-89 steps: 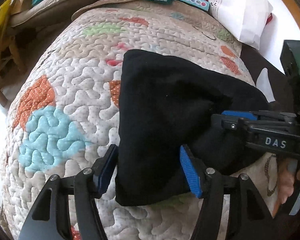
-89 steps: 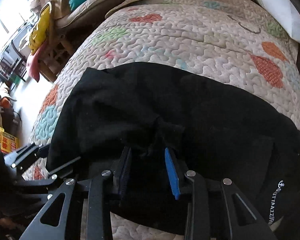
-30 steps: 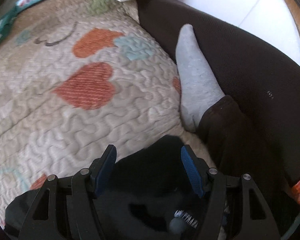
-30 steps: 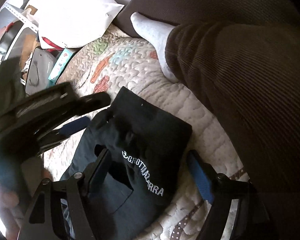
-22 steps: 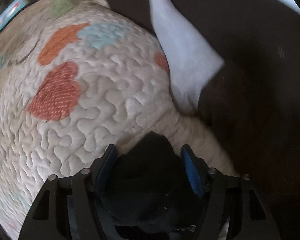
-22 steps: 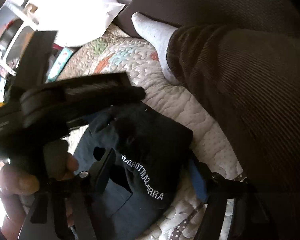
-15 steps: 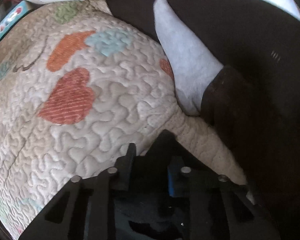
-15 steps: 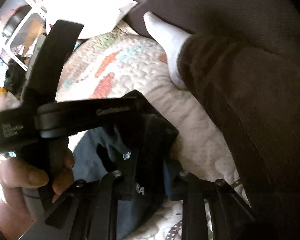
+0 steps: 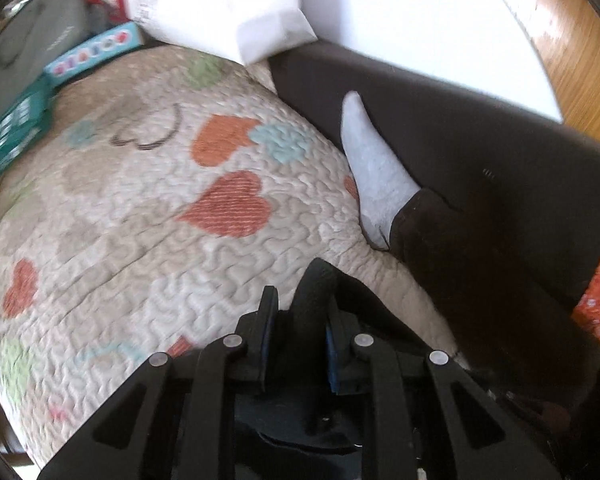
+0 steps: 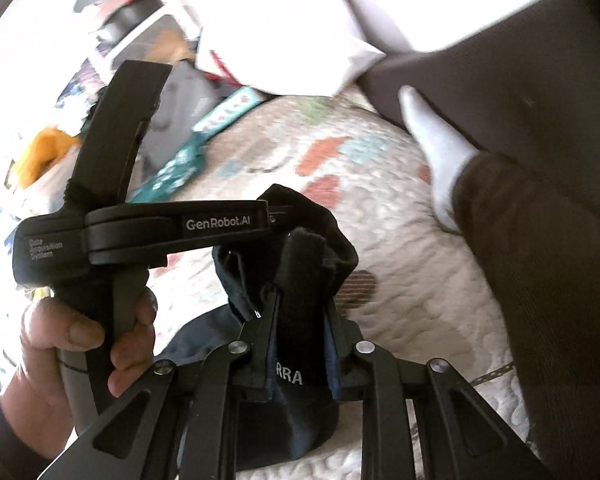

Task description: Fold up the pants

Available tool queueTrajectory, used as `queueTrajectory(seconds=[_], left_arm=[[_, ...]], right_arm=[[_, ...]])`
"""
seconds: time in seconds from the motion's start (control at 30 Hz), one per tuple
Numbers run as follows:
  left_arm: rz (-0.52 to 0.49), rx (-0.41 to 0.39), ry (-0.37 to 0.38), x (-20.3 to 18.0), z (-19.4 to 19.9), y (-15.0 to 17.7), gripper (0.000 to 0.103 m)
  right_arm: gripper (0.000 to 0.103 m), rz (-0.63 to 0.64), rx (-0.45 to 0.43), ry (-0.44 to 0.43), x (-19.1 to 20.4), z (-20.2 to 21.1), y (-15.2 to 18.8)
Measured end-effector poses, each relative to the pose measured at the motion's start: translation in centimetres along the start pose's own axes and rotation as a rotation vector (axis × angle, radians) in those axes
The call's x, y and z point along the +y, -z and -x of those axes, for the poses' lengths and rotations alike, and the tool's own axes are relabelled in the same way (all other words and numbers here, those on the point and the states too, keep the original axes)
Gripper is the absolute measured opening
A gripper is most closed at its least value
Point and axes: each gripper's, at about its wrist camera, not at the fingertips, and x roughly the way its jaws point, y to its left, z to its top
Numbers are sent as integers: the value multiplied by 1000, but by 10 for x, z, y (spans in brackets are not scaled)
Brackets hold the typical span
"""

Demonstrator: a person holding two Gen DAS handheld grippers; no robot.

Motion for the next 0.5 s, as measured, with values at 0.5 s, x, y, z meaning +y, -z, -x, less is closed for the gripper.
queueTrajectory(seconds=[0.5], left_arm=[[259,-107,-99,111,87,110,17]], right_arm=[[19,385,148,-165,131,-20,68]])
